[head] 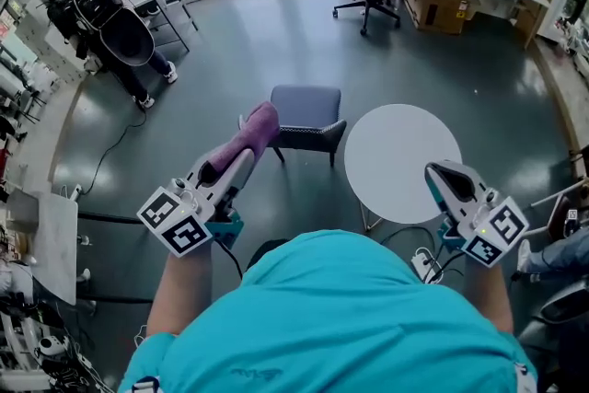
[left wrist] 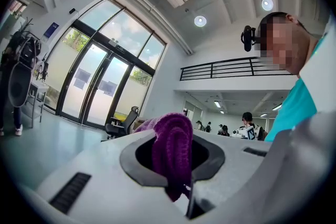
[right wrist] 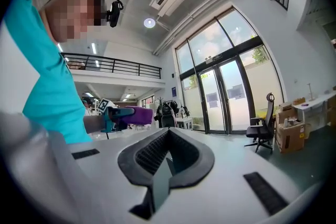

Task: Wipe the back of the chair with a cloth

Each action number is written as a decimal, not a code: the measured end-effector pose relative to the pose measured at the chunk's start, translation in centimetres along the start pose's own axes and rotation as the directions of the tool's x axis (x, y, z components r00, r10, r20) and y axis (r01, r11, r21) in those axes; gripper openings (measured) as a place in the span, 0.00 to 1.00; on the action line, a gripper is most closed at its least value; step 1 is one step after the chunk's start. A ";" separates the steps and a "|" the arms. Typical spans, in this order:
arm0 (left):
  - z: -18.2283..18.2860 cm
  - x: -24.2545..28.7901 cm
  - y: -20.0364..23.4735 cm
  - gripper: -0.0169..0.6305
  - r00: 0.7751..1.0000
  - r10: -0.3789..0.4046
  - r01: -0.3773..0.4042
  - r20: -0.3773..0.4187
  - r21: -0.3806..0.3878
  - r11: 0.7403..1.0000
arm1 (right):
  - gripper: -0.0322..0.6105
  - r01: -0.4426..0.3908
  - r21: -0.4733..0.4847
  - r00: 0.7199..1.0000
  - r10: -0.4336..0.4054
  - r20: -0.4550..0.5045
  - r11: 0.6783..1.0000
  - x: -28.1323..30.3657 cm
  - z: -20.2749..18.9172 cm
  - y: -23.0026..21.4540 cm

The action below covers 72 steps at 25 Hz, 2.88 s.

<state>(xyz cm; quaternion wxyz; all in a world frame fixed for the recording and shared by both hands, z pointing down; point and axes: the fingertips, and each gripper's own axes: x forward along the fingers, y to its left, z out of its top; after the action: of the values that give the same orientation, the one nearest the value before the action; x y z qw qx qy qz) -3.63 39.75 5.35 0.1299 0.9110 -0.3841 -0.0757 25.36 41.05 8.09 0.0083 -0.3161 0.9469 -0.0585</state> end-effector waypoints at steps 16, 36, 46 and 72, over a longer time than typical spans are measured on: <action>4.1 -3.4 22.4 0.12 0.996 -0.085 0.086 0.024 -0.060 0.994 | 0.04 0.032 -0.025 0.999 -0.032 -0.007 0.999 24.0 1.5 1.5; 3.0 4.9 37.4 0.12 0.986 -0.126 0.114 -0.111 -0.111 0.987 | 0.04 0.135 0.006 0.988 -0.134 -0.074 0.991 36.2 -0.1 -8.2; -3.0 18.9 35.6 0.12 0.955 0.008 -0.049 -0.295 -0.131 0.990 | 0.04 0.014 0.059 0.997 -0.010 -0.073 0.998 33.2 -3.4 -23.2; -23.8 14.7 47.8 0.12 0.512 0.105 0.006 -0.853 0.125 0.992 | 0.04 0.022 0.147 0.965 0.018 -0.262 0.989 37.5 -10.6 -24.7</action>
<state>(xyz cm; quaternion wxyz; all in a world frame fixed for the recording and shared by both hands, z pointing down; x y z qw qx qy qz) -20.31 1.32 41.66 0.2531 0.8241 -0.2993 0.4089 9.59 0.08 22.25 -0.0940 -0.3049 0.9323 -0.1703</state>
